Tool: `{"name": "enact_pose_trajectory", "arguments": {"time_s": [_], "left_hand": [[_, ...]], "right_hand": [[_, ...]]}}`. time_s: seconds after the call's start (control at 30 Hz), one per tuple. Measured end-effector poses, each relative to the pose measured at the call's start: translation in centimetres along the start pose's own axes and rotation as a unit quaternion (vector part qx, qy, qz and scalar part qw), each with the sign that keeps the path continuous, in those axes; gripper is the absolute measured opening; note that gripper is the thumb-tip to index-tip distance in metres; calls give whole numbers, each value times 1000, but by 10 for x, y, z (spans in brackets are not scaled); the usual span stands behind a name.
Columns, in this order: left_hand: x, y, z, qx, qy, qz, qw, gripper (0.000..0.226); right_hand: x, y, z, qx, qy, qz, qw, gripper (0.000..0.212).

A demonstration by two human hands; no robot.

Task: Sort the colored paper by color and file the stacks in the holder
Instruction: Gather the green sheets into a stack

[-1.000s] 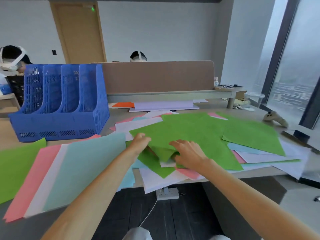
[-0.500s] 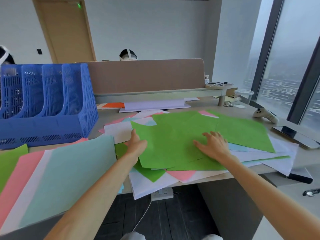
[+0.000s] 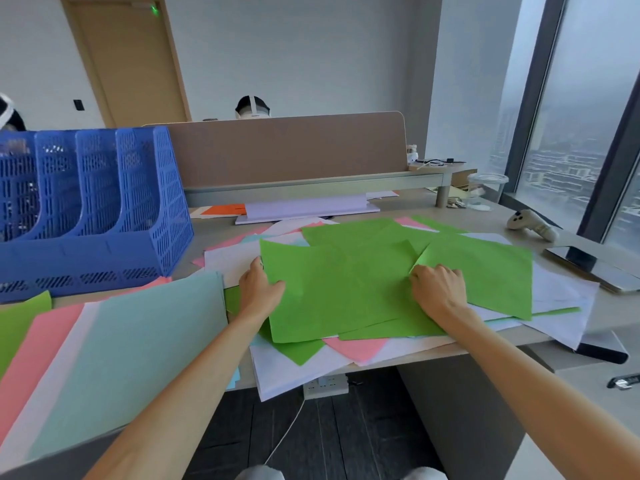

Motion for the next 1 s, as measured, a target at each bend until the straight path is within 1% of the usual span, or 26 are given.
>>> {"name": "enact_pose_trajectory", "arguments": {"time_s": [0.07, 0.13, 0.2, 0.27, 0.3, 0.4, 0.43, 0.5, 0.57, 0.7, 0.8, 0.87, 0.93, 0.97, 1.0], "left_hand": [[2, -2, 4, 1, 0, -7, 1000, 53], [2, -3, 7, -22, -1, -4, 1000, 52], [2, -1, 12, -55, -12, 6, 998, 53], [1, 3, 17, -65, -6, 12, 998, 54], [2, 5, 19, -67, -4, 16, 998, 53], [4, 5, 21, -82, -4, 29, 996, 50], [4, 4, 22, -86, -4, 31, 996, 50], [3, 3, 23, -94, 3, 33, 995, 51], [3, 2, 24, -104, 4, 33, 994, 51], [6, 4, 26, -117, 7, 27, 993, 49], [8, 6, 28, -118, 1, 35, 992, 44], [11, 6, 30, -119, -2, 35, 992, 44], [13, 7, 32, -118, -10, 21, 993, 50], [13, 7, 32, -116, -13, 14, 993, 52], [11, 6, 32, -113, -12, 4, 994, 52]], "right_hand": [[-1, -1, -2, -13, 9, -7, 1000, 22], [-1, 2, -5, 37, 12, -10, 999, 21], [0, 1, -7, 103, 18, -4, 995, 35], [0, 1, -7, 111, 21, 0, 994, 50], [0, 1, -7, 101, 19, -2, 995, 52], [-1, 4, -5, 46, -11, -18, 999, 31], [-2, 5, -3, 24, -22, -21, 999, 27], [-3, 4, 0, -8, -34, -14, 999, 26], [-2, 4, 1, 4, -32, -14, 999, 26], [-7, 1, 6, 93, -9, -43, 995, 30], [-17, -19, 34, 174, -43, -54, 982, 31], [-29, -31, 63, 229, -103, -37, 967, 30], [-42, -41, 92, 285, -171, -1, 943, 31], [-47, -45, 102, 312, -191, 28, 930, 35], [-49, -47, 109, 312, -188, 59, 929, 42]]}}
Point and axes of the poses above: each hand's wrist, its own x-axis towards the middle knuckle, its own y-axis out of the palm, z = x × y, the point moved 1 cm from there along x, towards the middle knuckle, and after that the axes turned 3 degrees about -x, right-handed, at the moved point
